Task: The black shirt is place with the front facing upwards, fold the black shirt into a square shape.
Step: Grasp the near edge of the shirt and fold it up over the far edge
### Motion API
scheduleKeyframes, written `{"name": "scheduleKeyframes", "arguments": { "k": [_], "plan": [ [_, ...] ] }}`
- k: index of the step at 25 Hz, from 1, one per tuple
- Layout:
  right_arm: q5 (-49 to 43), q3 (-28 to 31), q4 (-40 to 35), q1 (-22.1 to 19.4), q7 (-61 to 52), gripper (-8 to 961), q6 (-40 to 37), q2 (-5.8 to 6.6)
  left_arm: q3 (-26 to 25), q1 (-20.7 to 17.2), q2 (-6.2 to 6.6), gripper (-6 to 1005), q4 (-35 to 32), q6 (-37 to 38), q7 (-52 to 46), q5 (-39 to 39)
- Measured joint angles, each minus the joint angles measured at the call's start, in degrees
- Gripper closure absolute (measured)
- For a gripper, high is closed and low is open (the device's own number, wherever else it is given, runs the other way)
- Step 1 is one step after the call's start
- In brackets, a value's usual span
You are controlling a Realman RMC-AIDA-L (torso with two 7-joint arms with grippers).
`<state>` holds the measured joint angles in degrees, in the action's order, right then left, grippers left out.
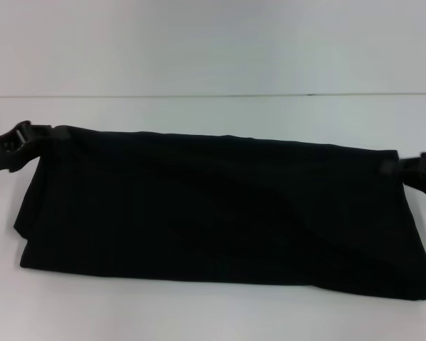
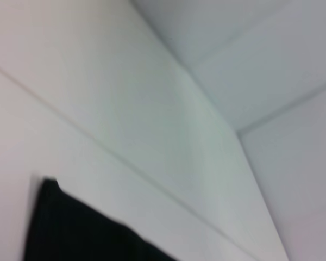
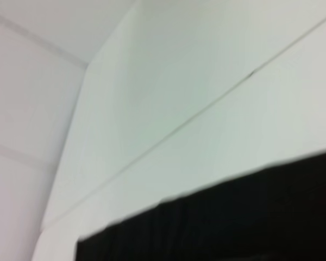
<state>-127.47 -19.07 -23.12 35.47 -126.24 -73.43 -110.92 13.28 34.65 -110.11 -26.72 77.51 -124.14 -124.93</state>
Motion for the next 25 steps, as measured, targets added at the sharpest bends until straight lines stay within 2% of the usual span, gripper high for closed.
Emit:
{"name": "scheduleKeyframes", "arguments": {
  "k": [1,3,6,8,15,16,17,22,25],
  "plan": [
    [1.2,-0.1,0.1,0.2,1.0,912,2.6,-1.03,0.0,0.0,-1.17,947,-0.1,-2.2,1.1,1.0],
    [3.6,-0.1,0.0,0.5,3.3,912,7.0,-2.99,0.0,0.3,-2.62,947,-0.2,-5.2,2.9,2.4],
    [7.6,-0.1,0.1,0.8,6.2,912,11.0,-4.54,0.0,0.8,-4.23,947,0.0,-8.9,5.5,5.3],
    [10.0,-0.2,0.2,0.9,7.3,912,11.7,-4.92,0.2,1.2,-4.84,947,0.0,-10.2,6.7,7.3],
    [15.3,-0.2,0.1,1.5,9.1,912,12.7,-5.22,0.3,4.0,-5.72,947,0.1,-14.0,9.6,9.8],
    [15.6,-0.2,0.2,1.7,9.7,912,13.6,-5.45,0.3,4.9,-6.60,947,0.1,-16.7,11.0,9.9],
    [15.9,-0.3,0.3,2.0,10.6,912,14.8,-5.84,0.3,4.9,-6.60,947,0.1,-16.7,11.0,9.9],
    [16.5,-0.3,0.5,3.5,15.0,912,22.7,-8.17,0.3,6.7,-9.35,948,0.2,-24.2,16.3,11.7],
    [16.5,-0.3,2.0,4.8,17.7,911,27.2,-8.66,0.4,7.8,-10.88,948,0.3,-28.8,19.4,12.6]
  ]
}}
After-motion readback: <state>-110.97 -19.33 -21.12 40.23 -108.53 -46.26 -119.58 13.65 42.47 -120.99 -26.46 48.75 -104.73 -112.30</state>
